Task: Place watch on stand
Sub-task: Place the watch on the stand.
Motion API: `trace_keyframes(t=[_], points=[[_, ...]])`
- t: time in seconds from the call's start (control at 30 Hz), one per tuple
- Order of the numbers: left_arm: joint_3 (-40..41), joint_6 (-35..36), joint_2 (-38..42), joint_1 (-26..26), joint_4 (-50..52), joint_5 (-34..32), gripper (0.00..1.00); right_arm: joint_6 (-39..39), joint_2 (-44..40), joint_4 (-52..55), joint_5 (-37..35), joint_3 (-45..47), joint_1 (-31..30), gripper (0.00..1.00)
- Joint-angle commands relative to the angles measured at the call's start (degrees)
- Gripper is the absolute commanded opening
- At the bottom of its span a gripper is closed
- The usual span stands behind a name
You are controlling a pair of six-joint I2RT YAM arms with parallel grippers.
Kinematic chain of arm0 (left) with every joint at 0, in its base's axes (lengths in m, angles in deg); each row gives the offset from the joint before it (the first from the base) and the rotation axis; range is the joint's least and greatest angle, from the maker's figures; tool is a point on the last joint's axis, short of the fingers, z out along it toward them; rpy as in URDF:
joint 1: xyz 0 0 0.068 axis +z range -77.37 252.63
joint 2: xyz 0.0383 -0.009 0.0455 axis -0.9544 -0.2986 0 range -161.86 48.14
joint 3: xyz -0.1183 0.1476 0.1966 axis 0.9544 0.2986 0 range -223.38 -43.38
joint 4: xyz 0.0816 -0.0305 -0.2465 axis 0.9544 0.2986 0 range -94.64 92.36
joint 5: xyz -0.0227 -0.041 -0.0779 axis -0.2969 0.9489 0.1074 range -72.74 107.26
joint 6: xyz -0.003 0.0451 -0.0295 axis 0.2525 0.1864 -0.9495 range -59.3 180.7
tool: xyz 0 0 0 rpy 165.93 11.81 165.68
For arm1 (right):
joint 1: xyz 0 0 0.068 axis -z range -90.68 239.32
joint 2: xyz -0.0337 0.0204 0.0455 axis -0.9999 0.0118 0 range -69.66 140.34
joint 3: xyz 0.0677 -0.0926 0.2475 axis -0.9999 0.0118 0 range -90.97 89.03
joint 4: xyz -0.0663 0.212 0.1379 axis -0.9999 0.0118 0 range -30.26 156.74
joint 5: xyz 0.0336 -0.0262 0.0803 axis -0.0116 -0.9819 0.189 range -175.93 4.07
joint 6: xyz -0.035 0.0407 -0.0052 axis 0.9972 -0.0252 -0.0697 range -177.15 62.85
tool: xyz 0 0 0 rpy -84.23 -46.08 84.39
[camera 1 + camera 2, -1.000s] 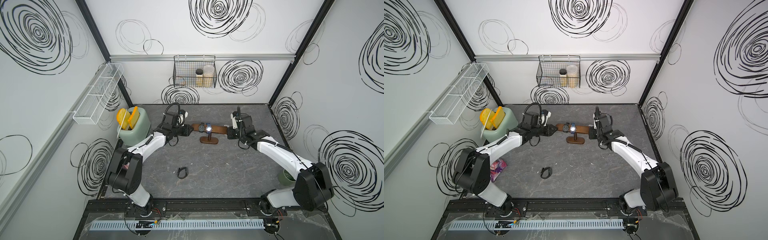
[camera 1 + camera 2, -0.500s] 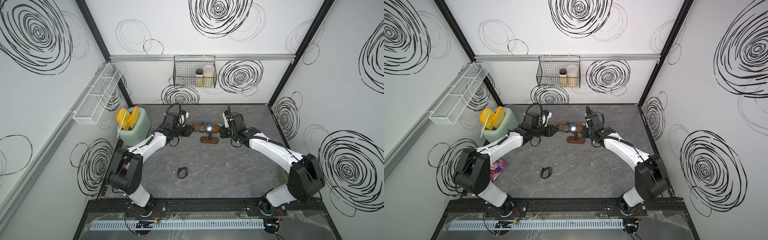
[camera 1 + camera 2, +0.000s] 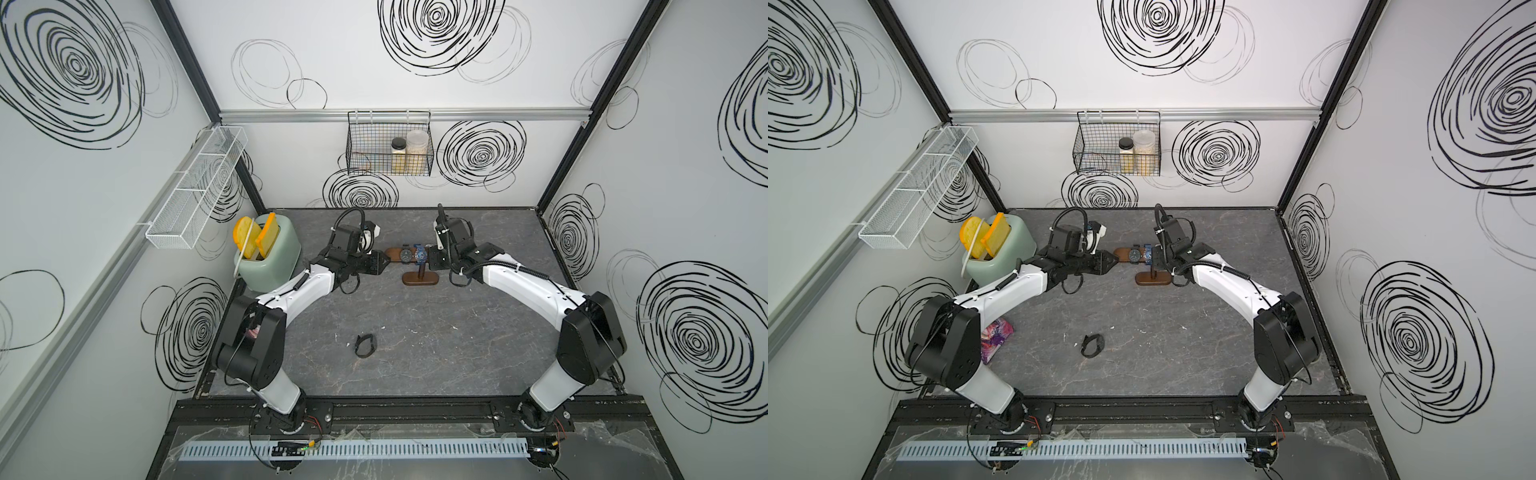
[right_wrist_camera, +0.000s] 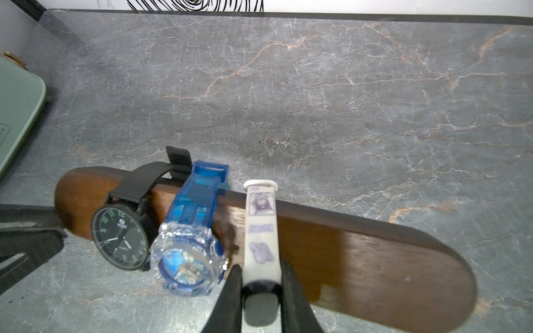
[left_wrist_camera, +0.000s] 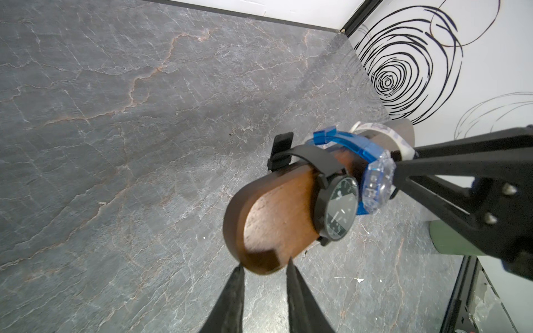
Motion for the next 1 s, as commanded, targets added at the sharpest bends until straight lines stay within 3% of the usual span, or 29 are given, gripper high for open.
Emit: trace_keyframes(t=[0.0, 0.97], points=[[-0.36, 1.28, 0.2, -0.39, -0.45, 0.14, 0.3, -1.1, 1.37, 3.65, -1.5, -2.68, -0.77, 0.21], [-0.54, 1.92, 0.11, -0.6, 0.38, -0.8, 0.31, 1.42, 2.13, 5.06, -4.63, -6.54, -0.95, 0.27]])
